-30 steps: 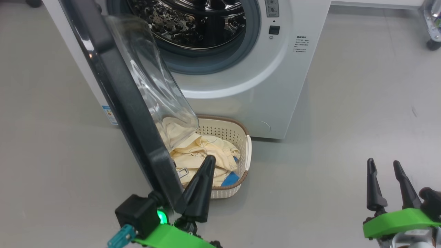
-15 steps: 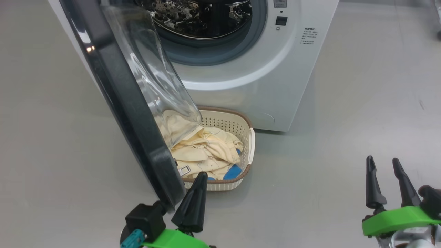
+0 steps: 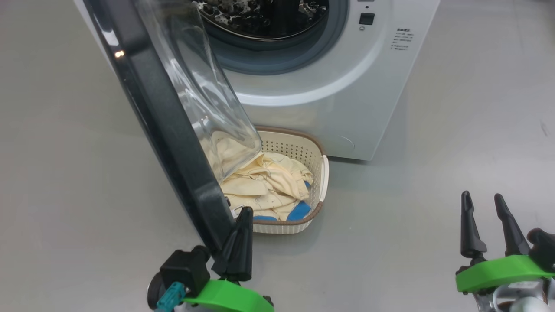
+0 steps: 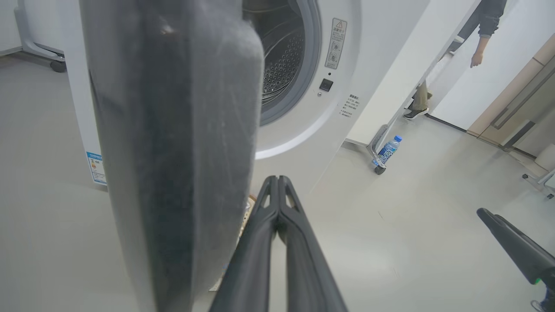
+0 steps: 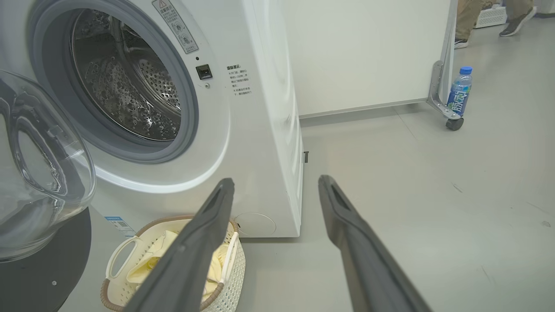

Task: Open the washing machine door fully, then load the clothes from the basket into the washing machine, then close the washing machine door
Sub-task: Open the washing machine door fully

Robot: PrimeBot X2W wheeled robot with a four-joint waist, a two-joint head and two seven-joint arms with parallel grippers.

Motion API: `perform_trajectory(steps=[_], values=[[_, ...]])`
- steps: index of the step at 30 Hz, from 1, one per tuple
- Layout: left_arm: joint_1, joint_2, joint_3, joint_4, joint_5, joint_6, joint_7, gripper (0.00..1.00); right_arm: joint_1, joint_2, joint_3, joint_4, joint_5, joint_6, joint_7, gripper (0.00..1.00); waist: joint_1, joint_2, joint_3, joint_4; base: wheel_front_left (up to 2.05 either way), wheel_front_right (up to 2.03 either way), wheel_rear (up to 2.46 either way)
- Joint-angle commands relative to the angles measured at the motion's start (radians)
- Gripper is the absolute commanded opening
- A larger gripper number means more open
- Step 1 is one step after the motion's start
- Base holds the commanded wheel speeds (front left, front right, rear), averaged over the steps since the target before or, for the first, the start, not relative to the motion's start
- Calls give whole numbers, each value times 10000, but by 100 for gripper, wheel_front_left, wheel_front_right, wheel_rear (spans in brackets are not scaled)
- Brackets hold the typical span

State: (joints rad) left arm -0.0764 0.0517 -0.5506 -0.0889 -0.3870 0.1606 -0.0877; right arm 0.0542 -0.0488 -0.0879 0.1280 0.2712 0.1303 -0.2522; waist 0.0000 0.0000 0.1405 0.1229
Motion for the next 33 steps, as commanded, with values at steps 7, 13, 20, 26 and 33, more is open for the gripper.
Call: perform_trajectory(steps=[7,13,20,26,33], values=[[-438,-6,272,-195,112,153,-175,0,-481,-191,253,-325,-91,4,-95,100,0,0,157,504,0,0,0],[-476,-2,343,-90,106,285,-282,0,-522,-278,264,-323,-91,4,-95,100,0,0,253,935,0,0,0],[-500,34,542,64,61,440,-426,0,-557,-368,300,-321,-92,4,-95,100,0,0,305,1376,0,0,0],[-457,150,829,180,-14,625,-503,0,-550,-432,318,-308,-89,4,-95,100,0,0,337,1780,0,0,0],[-379,367,1424,341,-181,925,-670,0,-547,-496,325,-311,-91,4,-95,100,0,0,391,2213,0,0,0]])
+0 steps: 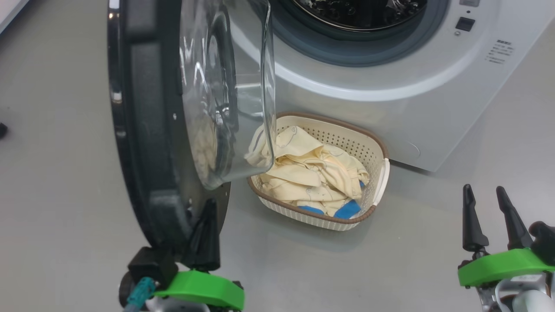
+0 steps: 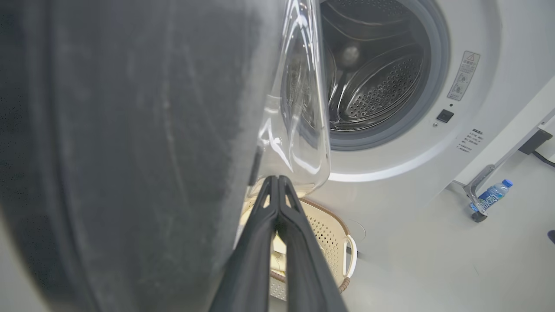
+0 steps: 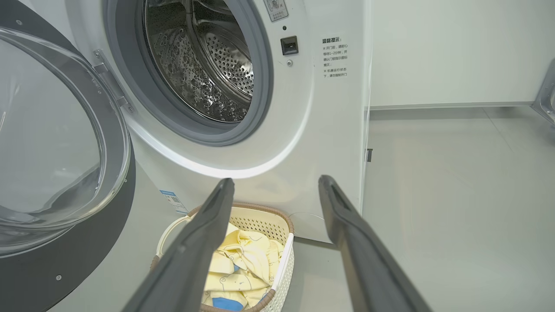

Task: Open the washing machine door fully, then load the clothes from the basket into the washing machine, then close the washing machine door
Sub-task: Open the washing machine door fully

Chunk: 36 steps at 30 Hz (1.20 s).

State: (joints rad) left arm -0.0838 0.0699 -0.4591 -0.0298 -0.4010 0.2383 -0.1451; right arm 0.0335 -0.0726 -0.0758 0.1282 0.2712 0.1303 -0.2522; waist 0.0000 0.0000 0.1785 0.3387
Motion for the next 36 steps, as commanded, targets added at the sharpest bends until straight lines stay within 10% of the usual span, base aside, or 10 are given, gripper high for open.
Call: perform_trajectory(steps=[1,36], values=[[-297,215,623,-207,-85,188,-138,0,-346,-263,214,-313,-94,4,-95,100,0,0,13,100,0,0,0],[-2979,1639,5333,4505,-345,464,-1164,0,-440,-755,477,-322,-104,4,-95,100,0,0,553,-572,0,0,0]])
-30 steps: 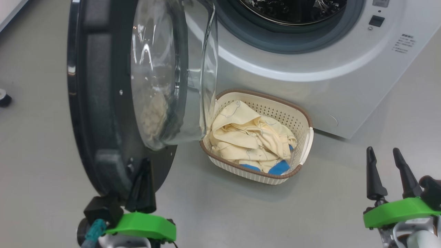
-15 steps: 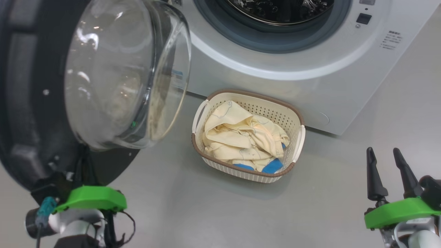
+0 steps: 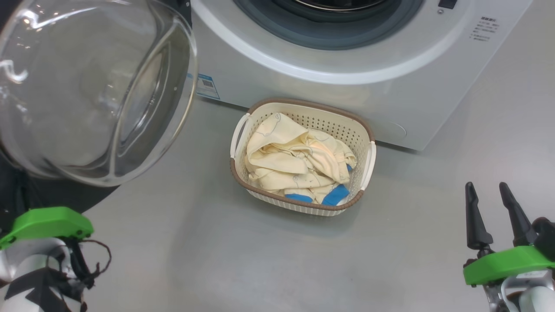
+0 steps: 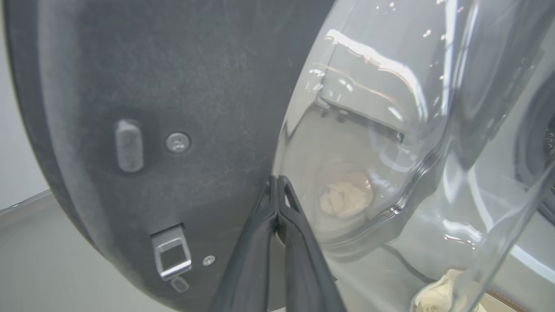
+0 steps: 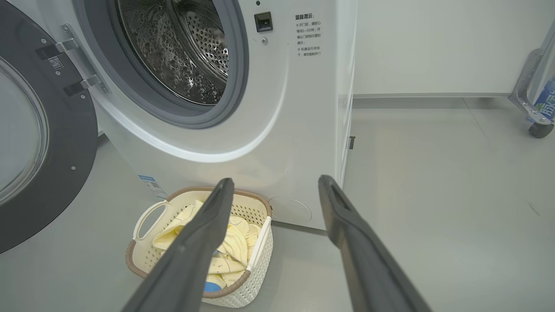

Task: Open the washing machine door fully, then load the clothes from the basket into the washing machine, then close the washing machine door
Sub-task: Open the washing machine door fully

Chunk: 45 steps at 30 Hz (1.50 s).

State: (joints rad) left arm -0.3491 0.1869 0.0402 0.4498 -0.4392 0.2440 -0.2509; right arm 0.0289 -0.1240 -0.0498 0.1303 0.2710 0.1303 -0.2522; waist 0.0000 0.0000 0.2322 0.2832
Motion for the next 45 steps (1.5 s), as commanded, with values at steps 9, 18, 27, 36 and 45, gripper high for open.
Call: perform_trajectory(steps=[9,18,27,36,45], values=[[-913,297,1625,254,693,226,-107,0,-519,-408,228,-328,-78,4,-95,100,0,0,270,-284,0,0,0],[-1293,131,2427,945,1330,9,-108,0,-553,-396,174,-283,-72,4,-95,100,0,0,322,-436,0,0,0],[-1548,-45,3037,1232,1873,-228,-108,0,-588,-330,205,-238,-102,4,-95,100,0,0,197,-451,0,0,0],[-1059,-617,3080,253,2258,-739,-108,0,-476,-152,190,-205,-77,4,-95,100,0,0,-217,-317,0,0,0],[-238,-1079,2595,-1073,2493,-1216,-108,75,-395,11,245,-148,-45,4,-95,100,0,0,-658,-281,0,0,0]])
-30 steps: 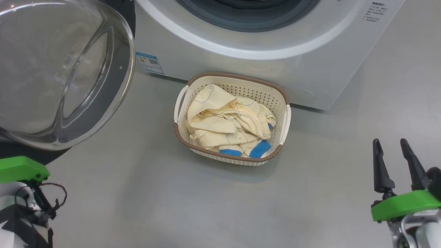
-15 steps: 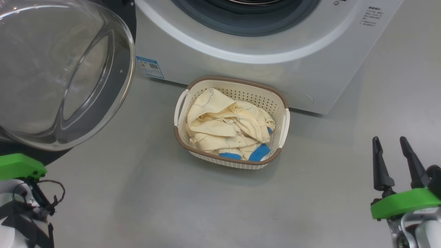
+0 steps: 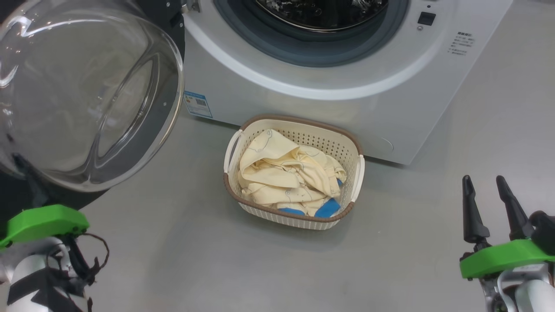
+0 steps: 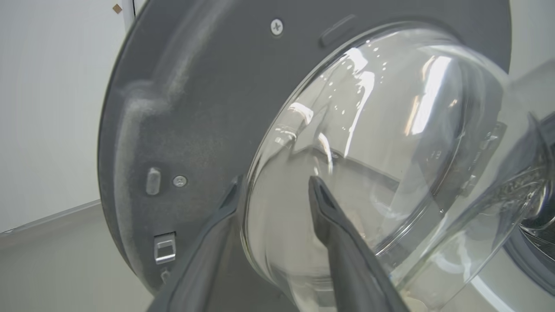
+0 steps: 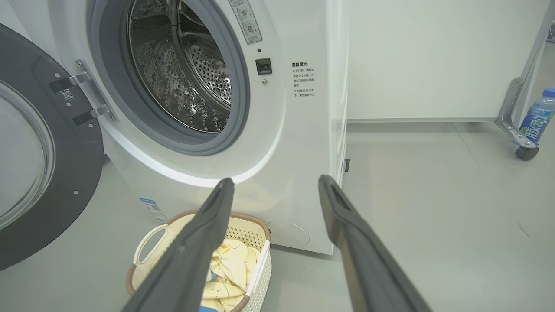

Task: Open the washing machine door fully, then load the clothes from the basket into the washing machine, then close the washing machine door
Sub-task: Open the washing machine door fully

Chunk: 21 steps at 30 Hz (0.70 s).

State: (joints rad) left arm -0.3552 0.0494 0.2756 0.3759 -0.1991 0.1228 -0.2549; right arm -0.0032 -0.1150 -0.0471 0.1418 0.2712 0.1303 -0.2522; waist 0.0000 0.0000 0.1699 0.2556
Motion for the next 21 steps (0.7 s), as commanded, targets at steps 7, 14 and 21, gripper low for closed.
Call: perform_trajectory(steps=[7,14,21], values=[[399,125,-334,-1311,121,-161,-68,100,-54,28,282,-246,-29,4,-95,100,0,0,-280,-203,0,0,0],[890,71,-1136,-2051,126,-510,-65,100,-44,68,337,-280,-69,4,-95,100,0,0,-394,-658,0,0,0],[1594,40,-1918,-2362,-140,-1305,-67,100,-85,105,355,-400,-124,4,-95,100,0,0,-480,-1399,0,0,0]])
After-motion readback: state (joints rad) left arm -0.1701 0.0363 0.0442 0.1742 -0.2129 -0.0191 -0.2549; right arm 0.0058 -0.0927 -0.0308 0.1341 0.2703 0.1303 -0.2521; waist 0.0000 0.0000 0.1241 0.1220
